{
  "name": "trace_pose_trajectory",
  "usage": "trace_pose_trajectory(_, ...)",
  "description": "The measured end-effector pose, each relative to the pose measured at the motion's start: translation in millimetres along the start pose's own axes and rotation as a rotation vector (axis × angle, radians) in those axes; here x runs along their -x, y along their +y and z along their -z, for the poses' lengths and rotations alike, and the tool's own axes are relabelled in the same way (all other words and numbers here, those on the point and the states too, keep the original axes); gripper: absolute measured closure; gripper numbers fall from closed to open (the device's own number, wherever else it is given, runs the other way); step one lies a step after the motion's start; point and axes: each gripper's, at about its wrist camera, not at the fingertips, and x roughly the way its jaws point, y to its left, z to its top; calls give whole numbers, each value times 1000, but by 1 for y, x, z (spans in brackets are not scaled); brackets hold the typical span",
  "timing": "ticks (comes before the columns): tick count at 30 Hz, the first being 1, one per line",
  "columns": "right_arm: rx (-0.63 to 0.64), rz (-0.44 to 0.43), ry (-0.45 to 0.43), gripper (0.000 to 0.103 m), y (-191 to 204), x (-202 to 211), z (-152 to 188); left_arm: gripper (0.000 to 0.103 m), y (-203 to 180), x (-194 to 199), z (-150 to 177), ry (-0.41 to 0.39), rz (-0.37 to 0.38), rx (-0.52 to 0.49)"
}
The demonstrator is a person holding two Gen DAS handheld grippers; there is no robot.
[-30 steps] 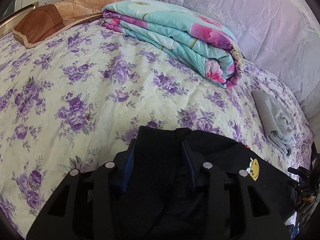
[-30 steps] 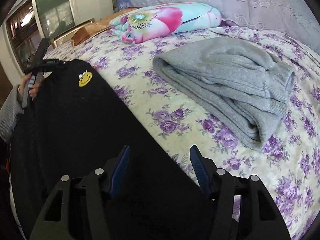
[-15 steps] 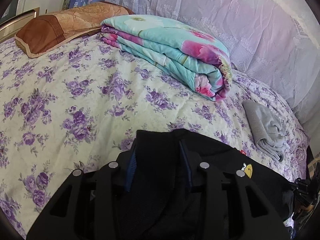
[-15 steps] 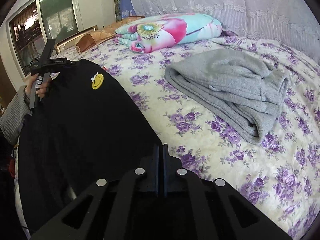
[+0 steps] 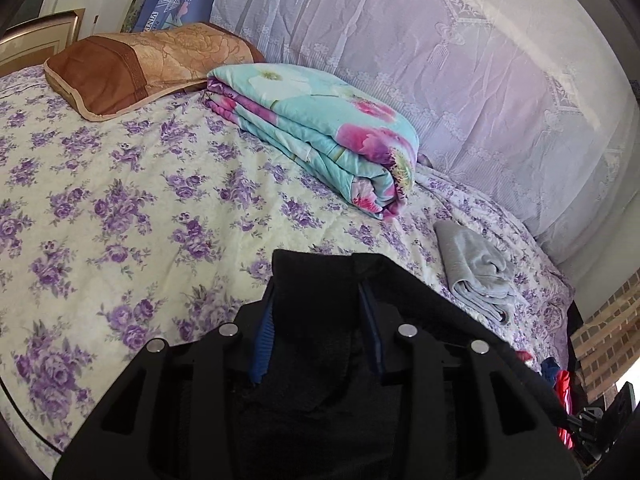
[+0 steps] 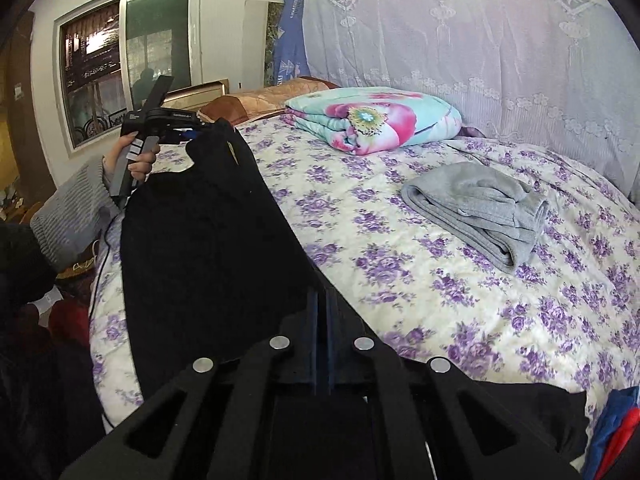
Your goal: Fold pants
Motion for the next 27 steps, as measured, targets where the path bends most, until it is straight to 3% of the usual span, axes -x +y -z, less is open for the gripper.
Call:
trace_pose_trajectory(4,24,-18,8,100,41,13,24,67,14,32,21,-4,22,3)
trace_pose_trajectory(11,-11,-67,47,100,85,17,70,63,54,73,79,58,-1,38)
trace_pose_trajectory(13,-25,-79,57,100,91,15,80,53,64,77,89,70,-28,35)
trace_pose_trajectory(20,-62,-81,75,100,103,7,103,39,77,94,117,87,-10,98)
trace_pose_trajectory(22,-71,-80,72,100,103,8,104,30,74,102,118,79,11,110)
trace_pose_trajectory(25,-79,-81,62,100,103,10,105,16,85,120,115,32,50,200)
trace_pose_trajectory(27,-89,-89,56,99,101,10,105,17,95,124,110,31,89,271)
